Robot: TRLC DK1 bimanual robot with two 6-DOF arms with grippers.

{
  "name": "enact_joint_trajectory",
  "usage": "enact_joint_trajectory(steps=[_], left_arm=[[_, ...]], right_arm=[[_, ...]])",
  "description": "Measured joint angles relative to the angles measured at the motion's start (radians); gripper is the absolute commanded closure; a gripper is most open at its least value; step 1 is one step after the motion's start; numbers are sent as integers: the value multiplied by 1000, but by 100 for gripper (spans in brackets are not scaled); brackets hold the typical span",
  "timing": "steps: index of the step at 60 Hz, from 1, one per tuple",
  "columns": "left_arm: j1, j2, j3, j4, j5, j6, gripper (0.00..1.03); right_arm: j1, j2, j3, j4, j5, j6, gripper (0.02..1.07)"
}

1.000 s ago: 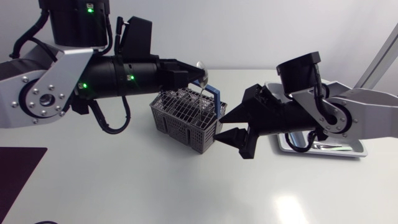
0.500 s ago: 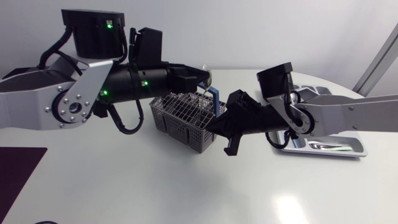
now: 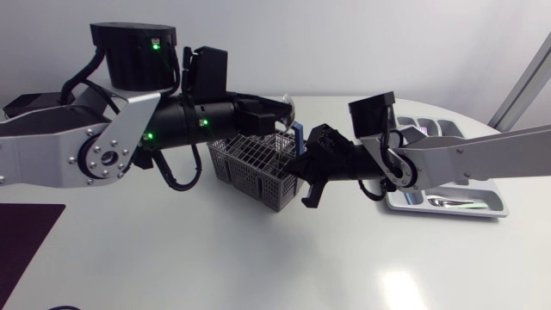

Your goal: Unload the cutlery basket into the drawer organizer.

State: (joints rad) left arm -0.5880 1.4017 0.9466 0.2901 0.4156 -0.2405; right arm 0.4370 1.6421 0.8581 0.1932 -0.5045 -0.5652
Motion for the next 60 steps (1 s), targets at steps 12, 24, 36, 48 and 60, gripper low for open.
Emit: enact_joint_trajectory(steps=[12,24,36,48,60], left_arm=[[-17,-14,-4,7,-26,0,91],[-24,-60,-5,-29,-56,-3,91],[-24,-143,-5,-85,-55,-3,91],[-24,-207,-3,-70,-55,5,91],[-24,-164,-3,-60,-55,13,91]], right_arm=[[0,33,3,29,8,-20,102],[3,33,6,35,8,-23,102],[9,-80,-16,-13,-4,-22,102],[27,-99,-23,-29,8,-23,102],[39,-86,-24,-36,12,-22,102]])
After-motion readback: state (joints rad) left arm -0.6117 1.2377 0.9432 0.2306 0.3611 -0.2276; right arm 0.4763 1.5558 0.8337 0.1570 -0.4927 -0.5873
